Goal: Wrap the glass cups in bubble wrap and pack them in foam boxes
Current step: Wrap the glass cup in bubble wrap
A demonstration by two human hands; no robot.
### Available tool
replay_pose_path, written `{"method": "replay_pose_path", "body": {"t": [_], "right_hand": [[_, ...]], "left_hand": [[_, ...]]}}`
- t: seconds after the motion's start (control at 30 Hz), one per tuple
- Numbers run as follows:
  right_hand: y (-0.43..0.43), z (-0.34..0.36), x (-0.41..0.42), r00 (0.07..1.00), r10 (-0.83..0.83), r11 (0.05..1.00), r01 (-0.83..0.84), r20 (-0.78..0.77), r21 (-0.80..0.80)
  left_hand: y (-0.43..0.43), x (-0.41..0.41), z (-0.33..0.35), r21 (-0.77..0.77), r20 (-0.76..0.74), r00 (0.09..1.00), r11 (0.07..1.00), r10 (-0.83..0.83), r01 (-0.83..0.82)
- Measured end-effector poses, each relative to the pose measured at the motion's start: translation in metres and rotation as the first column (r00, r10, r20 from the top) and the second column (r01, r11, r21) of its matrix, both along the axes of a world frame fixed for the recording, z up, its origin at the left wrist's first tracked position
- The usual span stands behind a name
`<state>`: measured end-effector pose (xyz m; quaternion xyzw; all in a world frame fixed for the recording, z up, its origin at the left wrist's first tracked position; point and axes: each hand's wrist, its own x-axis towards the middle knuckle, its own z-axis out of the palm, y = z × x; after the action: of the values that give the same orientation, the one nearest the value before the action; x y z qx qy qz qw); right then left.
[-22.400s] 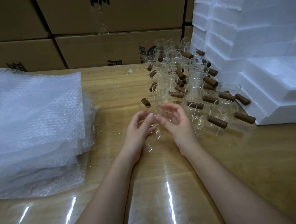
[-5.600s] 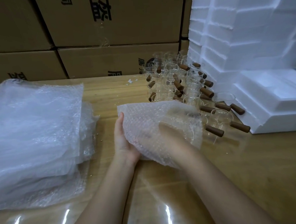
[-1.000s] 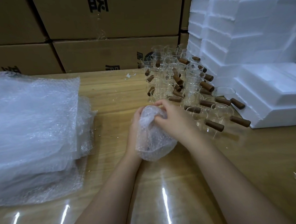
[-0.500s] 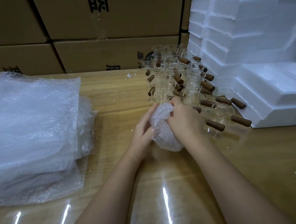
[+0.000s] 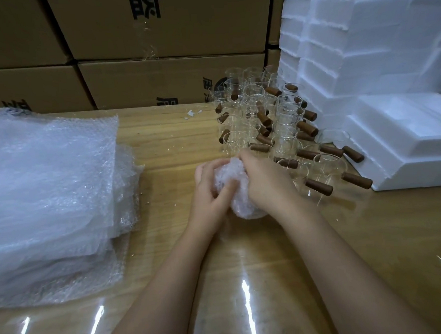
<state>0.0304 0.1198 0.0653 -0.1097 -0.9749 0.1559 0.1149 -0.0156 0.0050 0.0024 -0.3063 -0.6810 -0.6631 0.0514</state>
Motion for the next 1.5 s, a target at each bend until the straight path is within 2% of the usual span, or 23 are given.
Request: {"method": "replay_pose_path", "body": {"t": [0.1,0.23,0.33,0.47,0.57,0.67,0.77,0.9,1.07,1.13,1.2,1.3,1.4,1.5], "right_hand": [[0.0,-0.001,-0.002,0.989,0.146,0.976,-0.147,-0.019,-0.158],[0.002,-0.004,-0.005,0.973,0.229,0.848,-0.216,-0.033,-0.484],[0.001,-0.008,-0.006,0.976,0.216,0.884,-0.203,-0.016,-0.421],[-0.002,-0.013,-0.009,0.995,0.09,0.93,-0.1,-0.045,-0.355],[-0.003,-0.014,-0.01,0.999,-0.031,0.95,0.016,-0.043,-0.313],[0.002,-0.014,-0.011,0.988,-0.145,0.941,0.121,-0.053,-0.315],[0.009,-0.012,-0.013,0.973,-0.228,0.924,0.206,-0.029,-0.323],[0.011,-0.011,-0.011,0.983,-0.185,0.918,0.176,0.007,-0.357],[0.005,-0.008,-0.01,0.998,-0.042,0.949,0.027,-0.042,-0.313],[0.006,-0.007,-0.009,0.999,0.026,0.92,-0.035,-0.029,-0.39],[0.008,-0.006,-0.006,0.994,0.105,0.85,-0.104,-0.027,-0.517],[0.007,-0.008,-0.004,0.978,0.21,0.812,-0.169,0.011,-0.558],[0.002,-0.013,-0.006,0.978,0.198,0.822,-0.129,0.066,-0.555],[-0.004,-0.018,-0.01,0.994,0.101,0.835,-0.067,0.033,-0.547]], "left_hand": [[-0.002,-0.006,0.003,0.139,0.238,0.971,0.99,-0.021,-0.012],[-0.005,-0.011,0.003,0.241,0.334,0.942,0.968,-0.012,-0.073],[-0.004,-0.011,0.001,0.187,0.375,0.925,0.973,0.059,-0.138],[-0.002,-0.009,0.002,0.146,0.27,0.961,0.985,0.051,-0.093],[-0.002,-0.006,0.004,0.136,0.283,0.957,0.99,-0.062,0.024],[-0.006,-0.004,0.008,0.255,0.377,0.873,0.941,-0.31,0.223],[-0.005,-0.001,0.007,0.155,0.333,0.871,0.932,-0.36,0.326],[-0.003,0.0,0.006,0.174,0.374,0.865,0.942,-0.333,0.288],[-0.005,-0.004,0.005,0.215,0.342,0.908,0.961,-0.243,0.177],[-0.006,-0.006,0.004,0.247,0.347,0.915,0.961,-0.207,0.123],[-0.007,-0.01,0.003,0.265,0.373,0.915,0.963,-0.155,0.054],[-0.007,-0.013,0.002,0.299,0.424,0.896,0.954,-0.131,-0.002],[-0.006,-0.014,0.0,0.304,0.453,0.883,0.953,-0.126,-0.02],[-0.004,-0.014,0.0,0.291,0.483,0.87,0.956,-0.103,-0.048]]}}
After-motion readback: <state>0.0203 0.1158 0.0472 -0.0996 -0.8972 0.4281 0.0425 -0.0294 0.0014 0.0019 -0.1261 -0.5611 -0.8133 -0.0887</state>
